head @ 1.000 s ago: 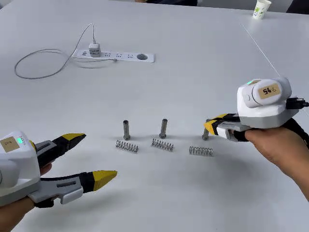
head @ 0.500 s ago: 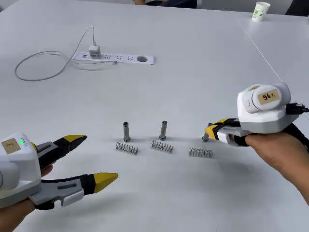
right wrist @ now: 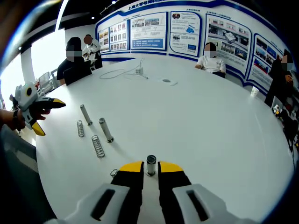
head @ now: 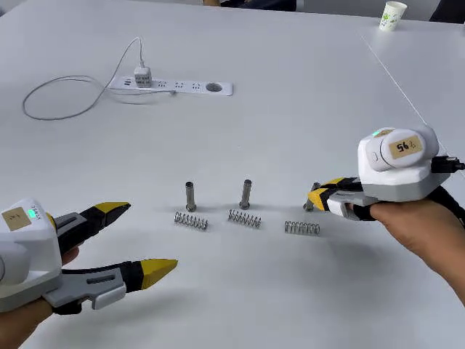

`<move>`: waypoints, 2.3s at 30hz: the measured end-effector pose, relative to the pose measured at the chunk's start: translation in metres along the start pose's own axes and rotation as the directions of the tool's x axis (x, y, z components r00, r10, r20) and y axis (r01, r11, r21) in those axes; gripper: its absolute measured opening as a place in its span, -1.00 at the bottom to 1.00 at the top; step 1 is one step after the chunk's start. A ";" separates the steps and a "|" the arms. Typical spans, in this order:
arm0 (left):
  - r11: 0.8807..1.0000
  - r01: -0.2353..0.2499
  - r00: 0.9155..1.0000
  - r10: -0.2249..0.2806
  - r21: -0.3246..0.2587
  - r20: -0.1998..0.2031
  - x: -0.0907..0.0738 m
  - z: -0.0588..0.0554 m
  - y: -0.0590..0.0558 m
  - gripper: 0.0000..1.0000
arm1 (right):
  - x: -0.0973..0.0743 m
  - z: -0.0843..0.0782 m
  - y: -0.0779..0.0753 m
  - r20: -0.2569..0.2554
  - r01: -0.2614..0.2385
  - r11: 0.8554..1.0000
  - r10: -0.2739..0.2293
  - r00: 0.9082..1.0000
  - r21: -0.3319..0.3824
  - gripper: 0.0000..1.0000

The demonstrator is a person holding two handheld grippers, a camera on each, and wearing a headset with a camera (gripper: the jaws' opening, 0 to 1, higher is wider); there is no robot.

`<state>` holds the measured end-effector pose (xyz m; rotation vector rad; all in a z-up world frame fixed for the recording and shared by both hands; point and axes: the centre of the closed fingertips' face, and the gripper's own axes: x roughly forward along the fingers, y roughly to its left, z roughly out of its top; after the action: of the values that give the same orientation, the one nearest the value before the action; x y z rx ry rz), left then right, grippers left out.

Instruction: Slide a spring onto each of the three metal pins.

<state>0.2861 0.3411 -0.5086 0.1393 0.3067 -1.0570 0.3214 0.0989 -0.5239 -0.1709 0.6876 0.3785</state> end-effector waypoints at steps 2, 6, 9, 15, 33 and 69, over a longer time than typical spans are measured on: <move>1.000 0.000 1.000 0.000 0.000 0.001 0.000 0.000 0.000 0.45 | -0.001 0.000 0.000 0.001 0.000 1.000 0.000 1.000 -0.001 -0.72; 1.000 0.002 1.000 -0.002 0.002 0.002 0.001 0.001 0.000 0.45 | -0.003 0.000 -0.001 0.003 -0.003 1.000 0.003 1.000 -0.002 -0.68; 1.000 0.005 1.000 -0.005 0.005 0.002 0.001 0.002 -0.001 0.45 | -0.005 -0.001 -0.001 0.001 -0.007 1.000 0.007 1.000 -0.003 -0.65; 1.000 0.008 1.000 -0.008 0.006 0.004 0.003 0.003 -0.002 0.45 | -0.009 -0.003 0.000 0.004 -0.030 1.000 0.030 1.000 -0.002 -0.62; 1.000 0.011 1.000 -0.011 0.007 0.005 0.005 0.003 -0.003 0.45 | -0.023 -0.009 0.017 0.017 -0.161 0.983 0.163 0.987 -0.087 -0.57; 1.000 0.022 1.000 -0.022 0.009 -0.006 0.007 0.001 -0.003 0.44 | -0.011 -0.038 0.040 -0.126 -0.357 0.904 0.336 0.933 -0.233 -0.70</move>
<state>0.2868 0.3330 -0.5096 0.1470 0.3096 -1.0800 0.2755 0.1224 -0.5473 -0.3089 0.7525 0.8081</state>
